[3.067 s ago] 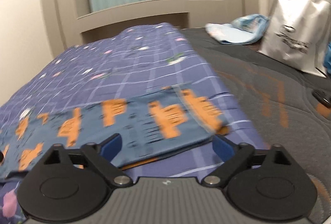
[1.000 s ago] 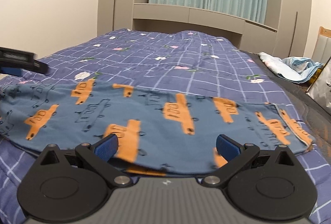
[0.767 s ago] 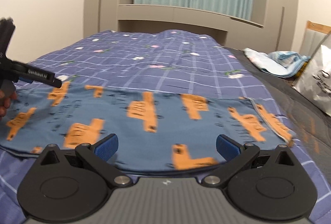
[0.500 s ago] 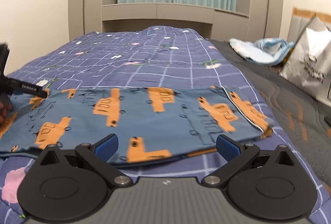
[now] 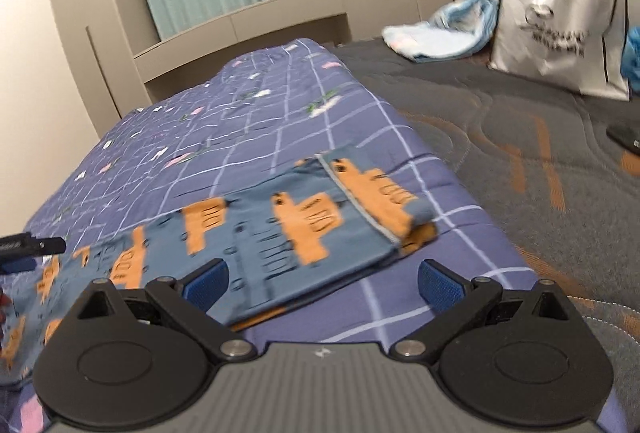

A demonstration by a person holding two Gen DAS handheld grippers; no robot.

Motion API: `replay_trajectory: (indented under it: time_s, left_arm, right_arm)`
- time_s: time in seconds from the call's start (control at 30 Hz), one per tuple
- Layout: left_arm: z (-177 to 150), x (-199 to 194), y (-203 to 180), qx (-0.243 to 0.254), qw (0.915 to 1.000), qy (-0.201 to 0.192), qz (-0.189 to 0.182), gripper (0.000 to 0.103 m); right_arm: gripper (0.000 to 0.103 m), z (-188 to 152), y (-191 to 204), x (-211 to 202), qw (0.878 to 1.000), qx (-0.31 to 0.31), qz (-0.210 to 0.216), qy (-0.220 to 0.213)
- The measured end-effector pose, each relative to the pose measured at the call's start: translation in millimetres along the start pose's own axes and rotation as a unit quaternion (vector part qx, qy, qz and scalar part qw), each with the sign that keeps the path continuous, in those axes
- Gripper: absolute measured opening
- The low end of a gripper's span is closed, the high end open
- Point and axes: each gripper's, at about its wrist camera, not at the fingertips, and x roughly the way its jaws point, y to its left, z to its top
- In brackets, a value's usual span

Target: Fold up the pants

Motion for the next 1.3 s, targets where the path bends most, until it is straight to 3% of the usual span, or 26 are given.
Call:
replay_trajectory:
  time_s: [0.13, 0.3, 0.37, 0.6, 0.8, 0.97, 1.03, 1.17, 1.3]
  left_arm:
    - [-13, 5, -44, 0.024, 0.9982, -0.002, -0.055, 0.102]
    - [-33, 19, -75, 0.053, 0.9960, 0.023, -0.068, 0.102]
    - [-41, 26, -77, 0.062, 0.9957, 0.036, -0.059, 0.102]
    - [-54, 31, -81, 0.091, 0.9946, 0.024, -0.043, 0.103]
    - [-54, 31, -79, 0.087, 0.9948, 0.019, -0.049, 0.103]
    - [-54, 31, -78, 0.081, 0.9951, 0.019, -0.054, 0.103]
    - [-52, 30, -75, 0.072, 0.9953, 0.020, -0.062, 0.103]
    - [-37, 26, -63, 0.020, 0.9949, 0.032, -0.094, 0.102]
    - [-15, 24, -45, -0.081, 0.9817, 0.043, -0.167, 0.102]
  right_arm:
    - [0.103, 9, -18, 11, 0.999, 0.036, 0.019, 0.016]
    - [0.102, 9, -35, 14, 0.994, 0.096, 0.048, -0.001]
    - [0.094, 7, -42, 15, 0.991, 0.121, 0.047, -0.010]
    - [0.074, 0, -54, 15, 0.982, 0.182, 0.018, -0.039]
    - [0.045, -2, -53, 20, 0.981, 0.185, -0.031, -0.044]
    - [0.026, 0, -48, 19, 0.983, 0.172, -0.034, -0.047]
    - [0.020, 0, -46, 17, 0.985, 0.163, -0.031, -0.052]
    - [0.017, 2, -35, 11, 0.989, 0.127, -0.036, -0.066]
    - [0.016, 4, -15, -2, 0.993, 0.055, -0.042, -0.092]
